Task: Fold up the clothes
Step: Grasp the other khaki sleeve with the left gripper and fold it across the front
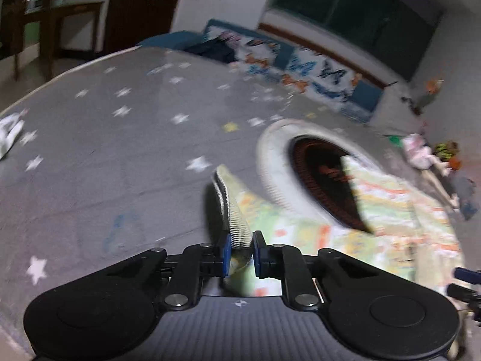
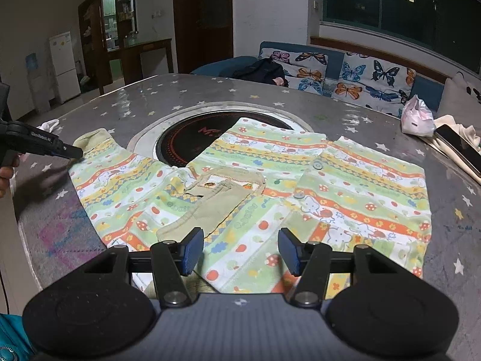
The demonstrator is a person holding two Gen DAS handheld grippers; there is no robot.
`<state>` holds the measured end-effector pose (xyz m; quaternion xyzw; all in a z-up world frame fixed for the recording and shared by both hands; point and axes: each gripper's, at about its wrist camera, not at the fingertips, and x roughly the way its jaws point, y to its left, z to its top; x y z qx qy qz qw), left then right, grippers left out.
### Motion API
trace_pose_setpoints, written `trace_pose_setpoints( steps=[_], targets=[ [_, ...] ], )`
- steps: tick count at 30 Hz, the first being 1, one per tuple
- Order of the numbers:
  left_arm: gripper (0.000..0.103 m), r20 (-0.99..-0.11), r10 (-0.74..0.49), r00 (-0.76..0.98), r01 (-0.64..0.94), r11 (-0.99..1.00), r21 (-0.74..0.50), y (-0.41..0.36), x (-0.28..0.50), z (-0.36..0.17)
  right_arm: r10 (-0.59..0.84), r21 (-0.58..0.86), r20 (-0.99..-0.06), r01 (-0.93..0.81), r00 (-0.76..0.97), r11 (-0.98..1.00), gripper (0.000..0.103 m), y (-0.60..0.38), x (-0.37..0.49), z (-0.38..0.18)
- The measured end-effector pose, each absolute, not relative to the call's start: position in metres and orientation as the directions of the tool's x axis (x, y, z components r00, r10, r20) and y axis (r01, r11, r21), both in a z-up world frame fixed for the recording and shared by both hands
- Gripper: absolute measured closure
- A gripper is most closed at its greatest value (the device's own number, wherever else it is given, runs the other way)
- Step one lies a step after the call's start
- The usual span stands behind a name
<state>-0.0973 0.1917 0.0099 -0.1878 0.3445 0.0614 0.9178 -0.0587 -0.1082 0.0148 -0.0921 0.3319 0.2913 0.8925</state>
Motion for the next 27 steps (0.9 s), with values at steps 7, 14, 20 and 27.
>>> trace_pose_setpoints(
  steps=[7,14,20,27],
  targets=[
    [0.088,-0.548,-0.265,0.794,0.044,0.923,-0.382,0.125,-0.081,0.055,0.466,0.091,-0.633,-0.538,0.618,0.838,0.047,-0.128,-0.057,0.018],
    [0.090,-0.474,-0.529,0.704,0.325,0.833,-0.447,0.039,-0.052,0.078,0.455,0.155,-0.625,-0.470,0.635,0.869,0.048,-0.160,-0.058,0.018],
    [0.089,-0.431,-0.692,0.579,0.490,0.718,-0.495,-0.021,-0.031,0.073,0.446,0.216,-0.619,-0.405,0.646,0.888,0.048,-0.188,-0.058,0.018],
    [0.075,-0.479,-0.728,0.490,0.506,0.686,-0.523,-0.048,-0.024,0.047,0.422,0.288,-0.629,-0.309,0.653,0.907,0.052,-0.218,-0.052,0.010]
  ],
)
